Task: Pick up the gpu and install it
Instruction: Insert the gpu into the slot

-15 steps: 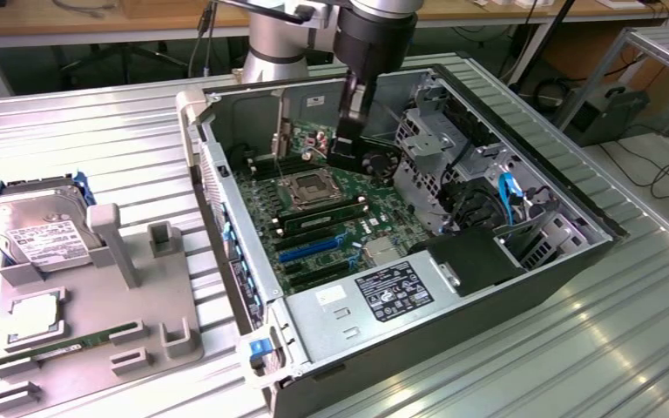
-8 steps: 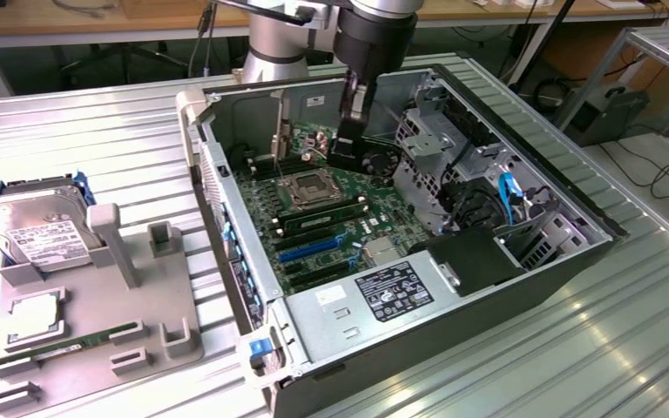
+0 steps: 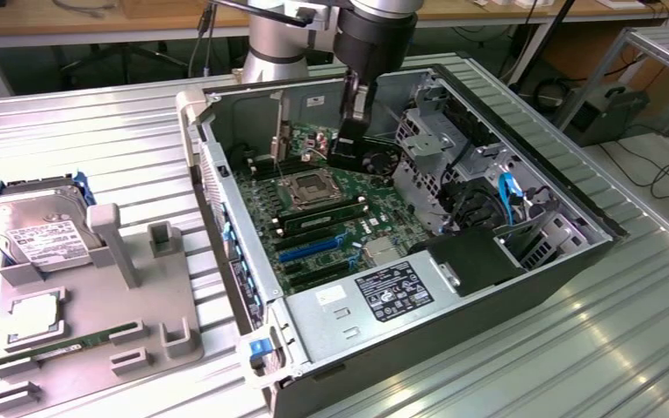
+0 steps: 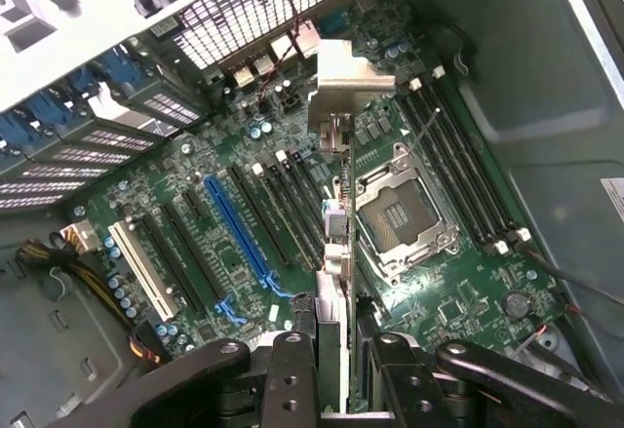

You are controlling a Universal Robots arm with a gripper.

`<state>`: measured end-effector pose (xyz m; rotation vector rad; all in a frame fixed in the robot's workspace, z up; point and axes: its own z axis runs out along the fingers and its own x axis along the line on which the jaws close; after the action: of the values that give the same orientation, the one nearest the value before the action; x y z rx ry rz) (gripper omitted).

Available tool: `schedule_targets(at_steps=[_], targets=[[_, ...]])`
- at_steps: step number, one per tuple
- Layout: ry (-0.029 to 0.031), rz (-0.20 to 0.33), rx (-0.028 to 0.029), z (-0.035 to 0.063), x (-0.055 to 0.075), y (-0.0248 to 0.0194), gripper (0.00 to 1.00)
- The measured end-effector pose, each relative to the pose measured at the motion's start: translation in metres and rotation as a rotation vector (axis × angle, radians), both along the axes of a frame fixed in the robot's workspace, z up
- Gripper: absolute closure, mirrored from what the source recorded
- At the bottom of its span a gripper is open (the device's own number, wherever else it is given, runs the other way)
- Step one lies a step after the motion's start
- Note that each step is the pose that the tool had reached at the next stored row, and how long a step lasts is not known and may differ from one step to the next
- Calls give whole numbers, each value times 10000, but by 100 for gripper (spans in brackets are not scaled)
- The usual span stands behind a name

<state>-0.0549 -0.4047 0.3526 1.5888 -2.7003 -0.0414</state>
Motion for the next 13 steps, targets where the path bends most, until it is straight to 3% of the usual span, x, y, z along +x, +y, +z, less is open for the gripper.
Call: schedule_targets(at_steps=[13], targets=[[0, 528, 0, 0, 0, 0, 74]])
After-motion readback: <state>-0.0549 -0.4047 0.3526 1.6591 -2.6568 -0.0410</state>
